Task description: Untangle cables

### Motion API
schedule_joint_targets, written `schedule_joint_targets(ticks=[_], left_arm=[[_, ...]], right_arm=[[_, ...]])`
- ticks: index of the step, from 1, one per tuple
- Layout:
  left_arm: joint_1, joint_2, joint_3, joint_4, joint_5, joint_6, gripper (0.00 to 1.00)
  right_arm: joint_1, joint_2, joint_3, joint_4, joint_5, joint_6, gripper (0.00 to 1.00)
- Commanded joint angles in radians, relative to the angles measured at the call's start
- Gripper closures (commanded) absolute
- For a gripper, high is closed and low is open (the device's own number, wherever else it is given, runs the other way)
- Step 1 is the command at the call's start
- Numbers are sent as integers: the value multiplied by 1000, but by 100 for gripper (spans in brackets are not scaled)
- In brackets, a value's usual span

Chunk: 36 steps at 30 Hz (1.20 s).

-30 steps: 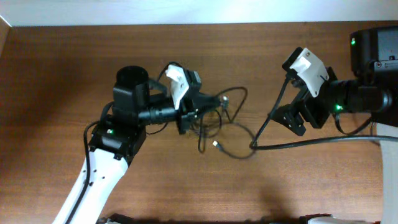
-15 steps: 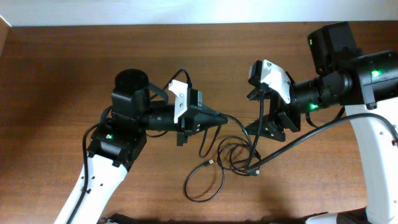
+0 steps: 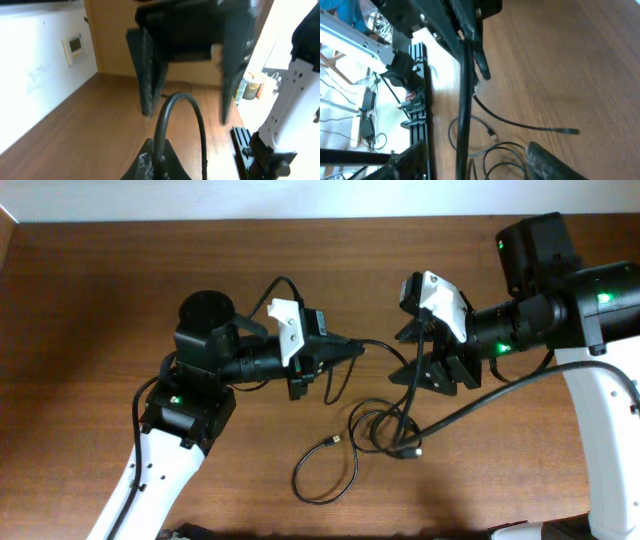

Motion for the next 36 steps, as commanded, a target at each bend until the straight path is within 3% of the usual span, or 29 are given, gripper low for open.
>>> schedule_joint_targets(ticks=[1,3,8,9,10,11,15,18,22,26,31,36], left_arm=[[-1,-11,13,20,26,-53,100],[-1,-11,13,20,26,-53,100],[-1,-11,13,24,-2,-53,100],[-1,-11,13,3,-25,-53,90],[-1,-11,13,-18,-48,-53,67],[-1,-11,13,-48,-69,-53,1],[-1,-11,13,-182,-79,-53,1],[-1,-11,13,-293,-85,-52,1],[-1,-11,13,-374,-134,-52,1],[-1,-11,13,-455,-214,-44,1],[-1,-11,13,-488,-214,-45,1],[-1,-11,13,-488,-214,-45,1]], right_arm=[[6,1,-7,0,-16,3,75],[6,1,-8,-2,-16,4,96],[5,1,-8,-6,19,16,96],[5,1,-8,8,38,53,96],[5,1,-8,35,60,112,96],[5,1,-8,105,123,234,96],[5,0,-7,404,528,718,96],[5,-4,-7,625,668,875,96],[5,-13,-5,856,668,1018,96],[-20,-21,-5,958,673,1026,96],[-201,-24,-5,921,695,1023,96],[-395,-21,-5,896,710,934,96]])
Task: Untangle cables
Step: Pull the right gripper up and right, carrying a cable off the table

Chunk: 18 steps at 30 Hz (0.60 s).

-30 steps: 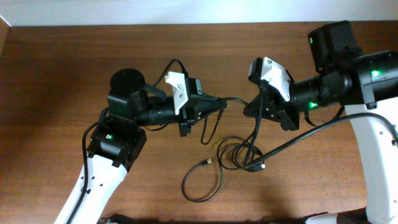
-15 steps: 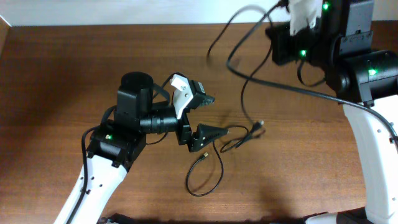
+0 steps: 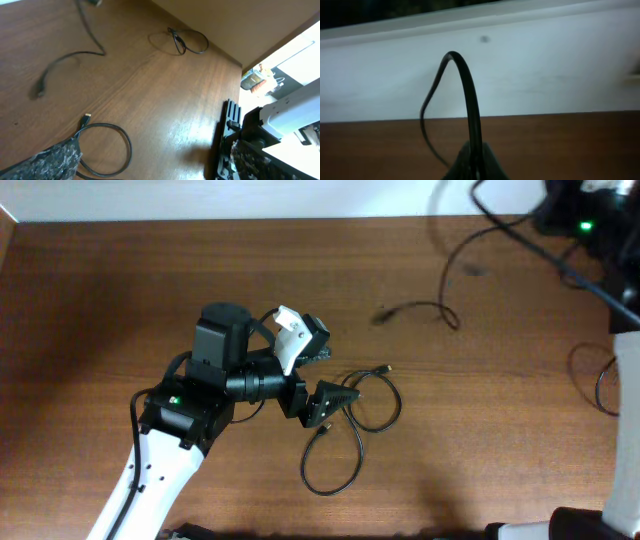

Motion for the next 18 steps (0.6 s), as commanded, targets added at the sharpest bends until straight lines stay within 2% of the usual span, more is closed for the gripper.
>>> schedule_joint_targets(ticks=[1,6,10,12,13,15,18], left_arm=[[2,-9,5,-2,-3,8,1],[2,-9,5,-13,-3,9,1],[2,-9,5,-72,-4,80,1],[2,-9,5,-80,-3,80,1],[2,-9,5,-89,-3,80,1],[2,-9,5,-104,-3,80,1],[2,-9,5,-110,-4,80,1]], right_arm=[[-127,-16,11,14,57,-48,96],[-286,50,11,156,65,-48,96],[-330,138,11,333,69,-48,96],[-336,191,11,444,132,-45,96],[-335,216,11,488,207,7,96],[-336,252,11,516,219,39,96],[-336,298,11,478,223,-33,96]])
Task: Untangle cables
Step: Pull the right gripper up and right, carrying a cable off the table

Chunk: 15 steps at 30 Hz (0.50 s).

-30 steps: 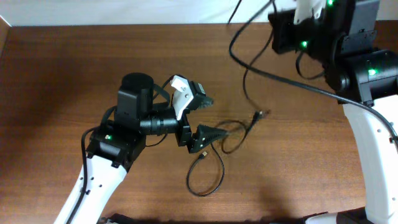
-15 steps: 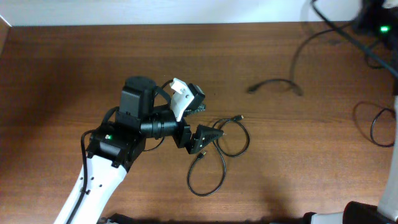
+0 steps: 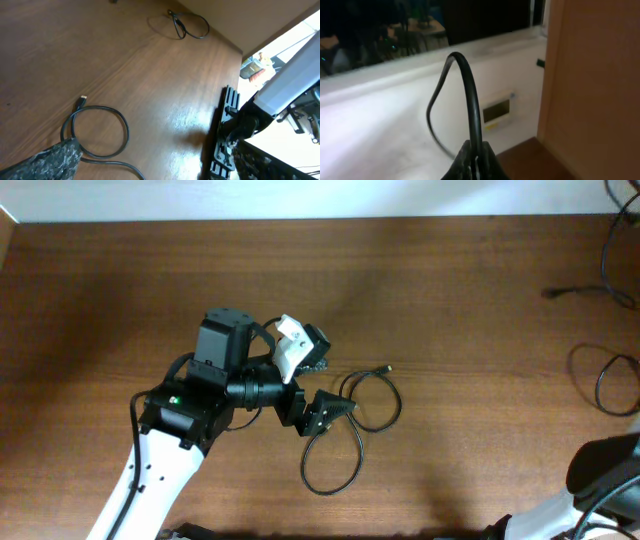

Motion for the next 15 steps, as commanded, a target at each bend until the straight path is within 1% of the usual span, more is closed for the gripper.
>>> schedule_joint_targets(ticks=[1,5,9,13,15], left_arm=[[2,-9,5,-2,0,20,1],[2,-9,5,-2,0,20,1],[2,-9,5,-2,0,20,1],[2,-9,5,-2,0,20,1],[2,-9,5,-2,0,20,1]], right_arm=[[-6,60,11,-56,44,-88,96],[-8,151,11,-207,111,-178,96],[-18,268,11,-338,110,-177,96],[-18,321,10,-372,106,-176,96],[-18,329,10,-375,106,-177,89]])
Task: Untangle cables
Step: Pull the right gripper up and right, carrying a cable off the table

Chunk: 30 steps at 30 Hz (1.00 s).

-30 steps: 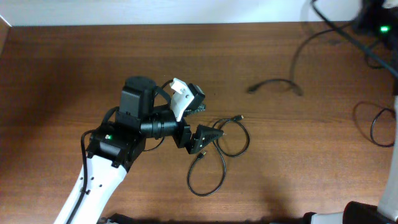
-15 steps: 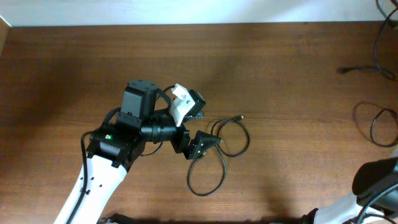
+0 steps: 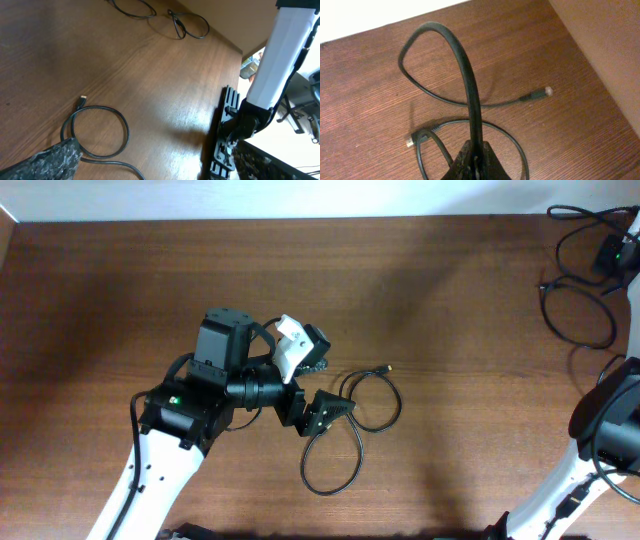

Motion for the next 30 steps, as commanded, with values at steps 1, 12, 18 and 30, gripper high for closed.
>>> schedule_joint_targets(ticks=[1,12,18,30], left_arm=[[2,-9,5,0,0,20,1],[2,-9,5,-1,0,20,1],[2,-9,5,-1,-51,-14,1],[2,-9,5,-149,-805,-393,1]], right_arm=[[-6,13,7,-5,10,-8,80],[-6,-153,8,-29,-33,-8,1],[-6,-340,8,-220,-514,-8,1],[190,-383,8,-867,-696,-146,11]])
